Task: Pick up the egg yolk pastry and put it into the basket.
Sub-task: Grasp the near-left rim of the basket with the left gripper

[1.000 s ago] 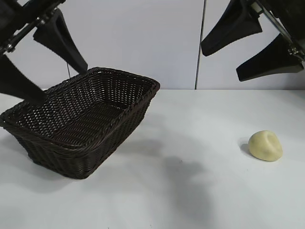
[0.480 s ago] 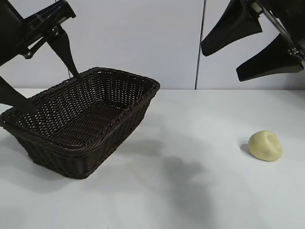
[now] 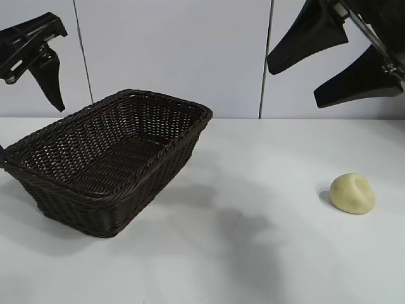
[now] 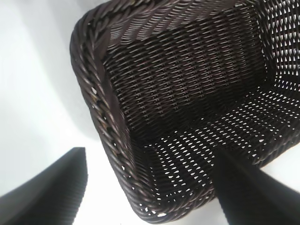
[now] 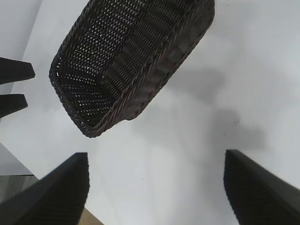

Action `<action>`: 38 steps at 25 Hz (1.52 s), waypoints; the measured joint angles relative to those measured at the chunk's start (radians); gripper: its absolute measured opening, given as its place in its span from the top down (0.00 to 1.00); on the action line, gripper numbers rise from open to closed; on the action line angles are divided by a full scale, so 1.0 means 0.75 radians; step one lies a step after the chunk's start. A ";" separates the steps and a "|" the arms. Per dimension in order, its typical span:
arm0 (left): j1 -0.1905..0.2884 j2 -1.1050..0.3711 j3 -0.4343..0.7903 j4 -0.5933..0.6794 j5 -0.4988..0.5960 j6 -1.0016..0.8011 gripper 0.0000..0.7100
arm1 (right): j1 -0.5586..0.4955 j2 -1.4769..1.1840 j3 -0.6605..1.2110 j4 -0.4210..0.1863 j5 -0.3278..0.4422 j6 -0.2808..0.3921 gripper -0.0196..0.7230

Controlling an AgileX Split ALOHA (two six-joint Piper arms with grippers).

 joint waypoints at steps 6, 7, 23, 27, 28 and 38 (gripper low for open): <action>0.000 0.080 0.000 0.000 0.015 -0.016 0.24 | 0.000 0.000 0.000 0.000 0.000 0.000 0.21; 0.000 0.094 0.000 0.000 0.019 -0.017 0.24 | 0.000 0.000 0.000 0.000 0.000 0.000 0.21; 0.000 0.374 0.000 0.038 -0.079 -0.103 0.24 | 0.000 0.000 0.000 0.000 0.000 0.006 0.21; 0.009 0.423 0.000 0.038 -0.121 -0.109 0.25 | 0.000 0.000 0.000 0.000 0.000 0.006 0.21; 0.012 0.423 0.000 0.038 -0.123 -0.109 0.27 | 0.000 0.000 0.000 0.000 0.000 0.006 0.21; 0.015 0.425 0.000 0.043 -0.132 -0.193 0.74 | 0.000 0.000 0.000 -0.003 0.000 0.006 0.21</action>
